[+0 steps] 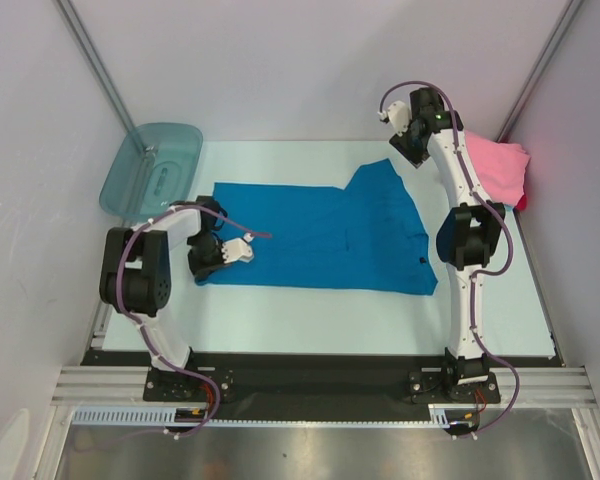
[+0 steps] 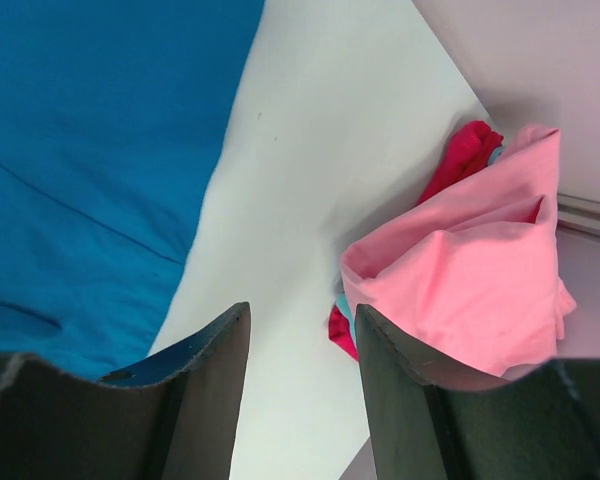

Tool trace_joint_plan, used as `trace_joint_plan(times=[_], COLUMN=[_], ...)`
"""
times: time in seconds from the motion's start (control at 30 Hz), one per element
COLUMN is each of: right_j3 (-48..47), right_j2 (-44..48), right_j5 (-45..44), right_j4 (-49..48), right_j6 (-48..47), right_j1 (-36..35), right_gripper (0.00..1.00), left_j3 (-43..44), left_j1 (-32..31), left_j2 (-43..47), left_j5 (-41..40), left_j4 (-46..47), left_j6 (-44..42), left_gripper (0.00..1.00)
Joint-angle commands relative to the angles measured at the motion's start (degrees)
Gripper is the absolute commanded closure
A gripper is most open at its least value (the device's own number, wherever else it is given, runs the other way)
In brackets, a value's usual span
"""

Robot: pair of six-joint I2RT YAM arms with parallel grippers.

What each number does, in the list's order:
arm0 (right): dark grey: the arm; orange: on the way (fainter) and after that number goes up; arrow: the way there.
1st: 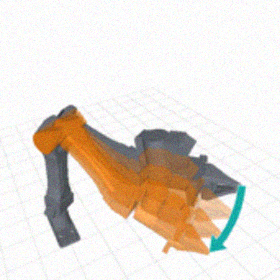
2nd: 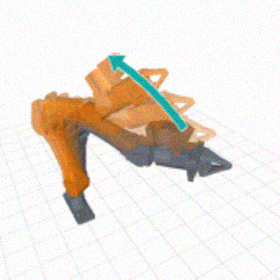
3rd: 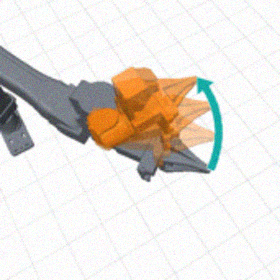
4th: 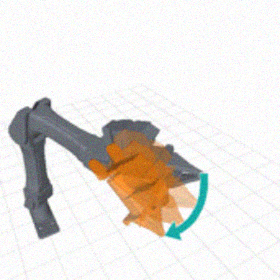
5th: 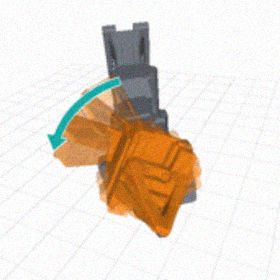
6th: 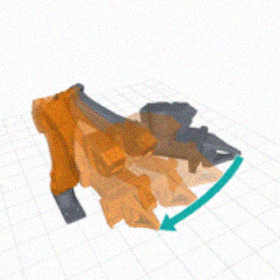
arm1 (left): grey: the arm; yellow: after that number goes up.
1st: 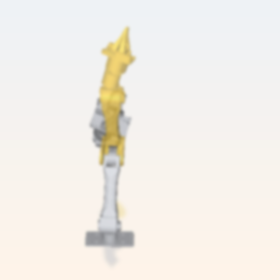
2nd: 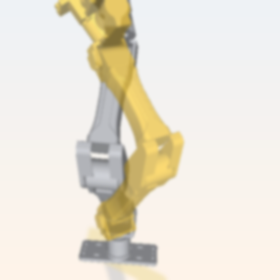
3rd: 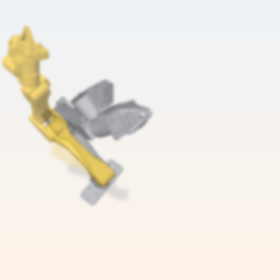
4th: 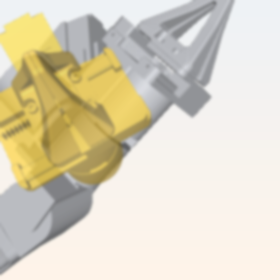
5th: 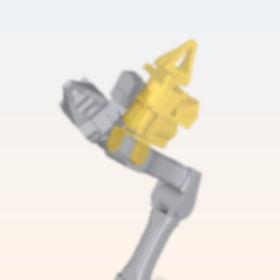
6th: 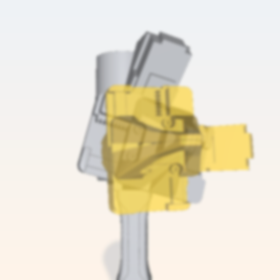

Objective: Fold and stack the t-shirts
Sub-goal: Fold the tshirt

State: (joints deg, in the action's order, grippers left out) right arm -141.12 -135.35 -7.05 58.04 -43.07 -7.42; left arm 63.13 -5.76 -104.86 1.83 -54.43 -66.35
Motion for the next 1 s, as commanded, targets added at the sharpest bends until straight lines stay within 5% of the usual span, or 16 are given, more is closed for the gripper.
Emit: trace_joint_plan(times=[0.0,0.07,0.1,0.13,0.2,0.4,0.47,0.57,0.73,0.97], right_j3=[-2.67,-2.32,-2.14,-2.14,-2.05,-1.7,-1.62,-1.96,-4.51,-0.66], right_j2=[-0.09,-0.18,-0.09,-0.09,-0.18,-1.4,-2.11,-4.22,-7.47,-3.18], right_j5=[0.63,0.63,0.72,1.24,1.51,3.53,5.63,8.72,9.78,17.31], right_j4=[-0.65,-0.74,-0.74,-0.74,-0.91,-1.44,-1.53,-1.18,-3.72,4.85], right_j6=[0.97,1.32,1.5,1.76,2.28,4.83,6.67,10.28,18.63,14.0], right_j1=[0.39,0.56,0.65,0.74,0.74,1.97,3.02,3.46,3.99,3.82], right_gripper=[0.48,0.45,0.42,0.39,0.35,0.29,0.42,0.51,0.41,0.45], left_j3=[-4.79,2.38,5.3,8.2,17.4,39.15,43.98,45.23,48.74,48.75], left_j1=[5.23,5.58,5.58,5.58,5.58,5.58,5.58,5.58,5.32,1.98], left_j2=[-8.88,-6.43,-5.54,-4.66,-3.51,-4.21,-4.56,-5.7,-12.99,-12.83], left_j5=[-8.27,-4.05,-2.28,1.65,3.88,11.87,15.57,16.28,14.53,13.29], left_j4=[-9.27,-11.47,-12.79,-13.5,-15.6,-16.41,-13.18,-3.62,3.62,4.69], left_j6=[0.34,0.87,1.91,2.36,4.11,9.11,11.14,17.81,28.62,28.47], left_gripper=[1.0,0.95,0.33,0.14,0.01,0.0,0.0,0.0,0.0,0.0])
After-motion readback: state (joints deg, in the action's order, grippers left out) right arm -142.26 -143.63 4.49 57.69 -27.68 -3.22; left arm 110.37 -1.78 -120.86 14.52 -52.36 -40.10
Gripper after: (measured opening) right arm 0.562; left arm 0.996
